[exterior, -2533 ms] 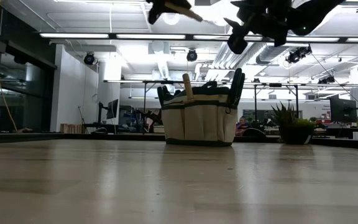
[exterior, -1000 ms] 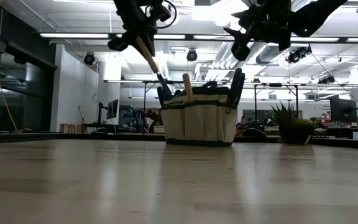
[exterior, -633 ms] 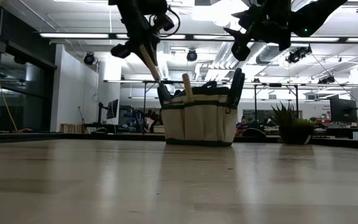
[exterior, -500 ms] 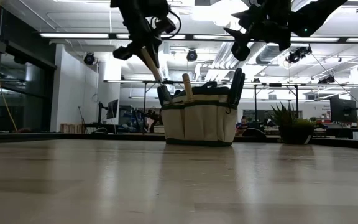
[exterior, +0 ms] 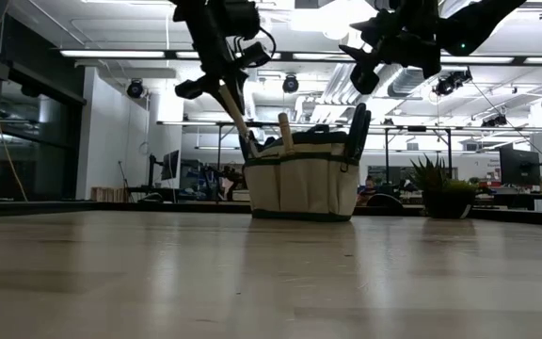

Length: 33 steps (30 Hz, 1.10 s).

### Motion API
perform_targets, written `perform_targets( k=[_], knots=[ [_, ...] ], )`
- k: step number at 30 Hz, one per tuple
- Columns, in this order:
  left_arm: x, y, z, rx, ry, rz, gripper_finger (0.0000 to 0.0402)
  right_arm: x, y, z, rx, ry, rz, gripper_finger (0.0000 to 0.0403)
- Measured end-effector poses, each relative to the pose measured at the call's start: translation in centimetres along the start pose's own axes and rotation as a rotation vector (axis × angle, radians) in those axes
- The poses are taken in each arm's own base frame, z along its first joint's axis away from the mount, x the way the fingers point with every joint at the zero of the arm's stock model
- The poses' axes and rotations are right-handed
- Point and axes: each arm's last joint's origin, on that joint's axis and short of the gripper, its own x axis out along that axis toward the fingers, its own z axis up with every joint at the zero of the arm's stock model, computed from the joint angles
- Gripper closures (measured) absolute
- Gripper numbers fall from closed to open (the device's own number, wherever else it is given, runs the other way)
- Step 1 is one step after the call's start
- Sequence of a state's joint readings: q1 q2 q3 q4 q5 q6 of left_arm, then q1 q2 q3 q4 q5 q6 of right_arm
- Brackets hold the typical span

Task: Pick & Place Garden tools in Gardening bag
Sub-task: Put the trowel into the gardening bag

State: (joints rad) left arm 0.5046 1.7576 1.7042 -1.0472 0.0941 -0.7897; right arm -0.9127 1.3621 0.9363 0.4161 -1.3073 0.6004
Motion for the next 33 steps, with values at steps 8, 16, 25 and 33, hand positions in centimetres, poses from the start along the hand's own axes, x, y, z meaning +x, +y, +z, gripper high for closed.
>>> perform_targets(
  k=[8,16,25,33],
  knots=[
    [0.0,0.3,0.5,-0.026,-0.028,0.007,0.0346,0.0,-0.1,-0.1,-0.009,0.0,-0.004,0.0227],
    [-0.1,0.0,0.7,-0.037,-0.063,-0.013,0.0345,0.0,-0.2,-0.1,-0.02,-0.022,-0.048,0.0227],
    [1.5,-0.1,1.1,-0.046,-0.052,0.004,0.0345,0.0,-0.2,-0.1,-0.024,-0.022,-0.048,0.0227],
    [2.3,-0.3,1.4,-0.044,-0.062,-0.012,0.0344,0.0,-0.2,-0.1,-0.028,-0.022,-0.047,0.0227]
  ],
)
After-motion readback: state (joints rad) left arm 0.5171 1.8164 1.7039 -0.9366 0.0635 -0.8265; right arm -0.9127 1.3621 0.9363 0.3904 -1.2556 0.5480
